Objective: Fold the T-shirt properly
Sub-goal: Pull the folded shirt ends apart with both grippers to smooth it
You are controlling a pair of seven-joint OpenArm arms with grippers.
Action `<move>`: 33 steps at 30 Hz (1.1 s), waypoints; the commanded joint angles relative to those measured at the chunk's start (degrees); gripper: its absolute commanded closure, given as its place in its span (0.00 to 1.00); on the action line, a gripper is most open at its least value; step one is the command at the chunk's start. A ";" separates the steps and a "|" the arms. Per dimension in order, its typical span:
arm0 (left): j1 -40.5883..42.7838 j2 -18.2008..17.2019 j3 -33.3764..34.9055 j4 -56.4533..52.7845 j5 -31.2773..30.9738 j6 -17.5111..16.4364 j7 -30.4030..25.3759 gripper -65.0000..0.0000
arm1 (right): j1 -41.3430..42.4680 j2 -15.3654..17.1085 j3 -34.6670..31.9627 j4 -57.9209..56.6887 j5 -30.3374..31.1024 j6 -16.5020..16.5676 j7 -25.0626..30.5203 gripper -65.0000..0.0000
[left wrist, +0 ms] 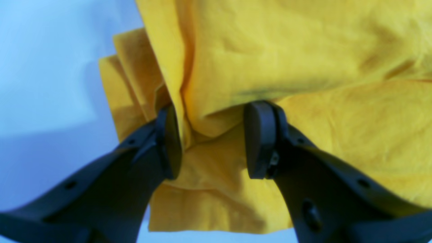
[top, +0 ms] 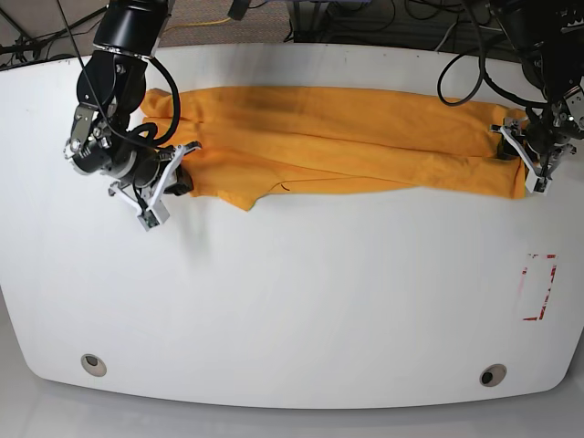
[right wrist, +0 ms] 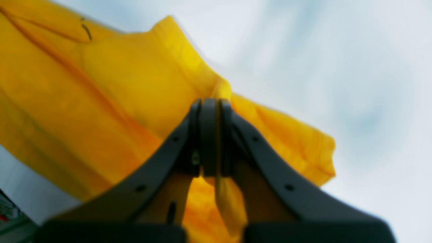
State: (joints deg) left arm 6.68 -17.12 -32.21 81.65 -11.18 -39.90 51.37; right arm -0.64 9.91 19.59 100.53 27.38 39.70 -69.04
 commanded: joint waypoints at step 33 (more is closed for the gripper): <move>-5.31 -0.68 -0.10 6.84 -10.84 -0.10 8.45 0.59 | -9.86 6.66 9.37 3.51 26.12 0.30 1.74 0.35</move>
State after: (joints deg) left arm 3.44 -16.43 -30.68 87.33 -19.75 -39.99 59.33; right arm -10.44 15.73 28.73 103.13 50.46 39.90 -68.14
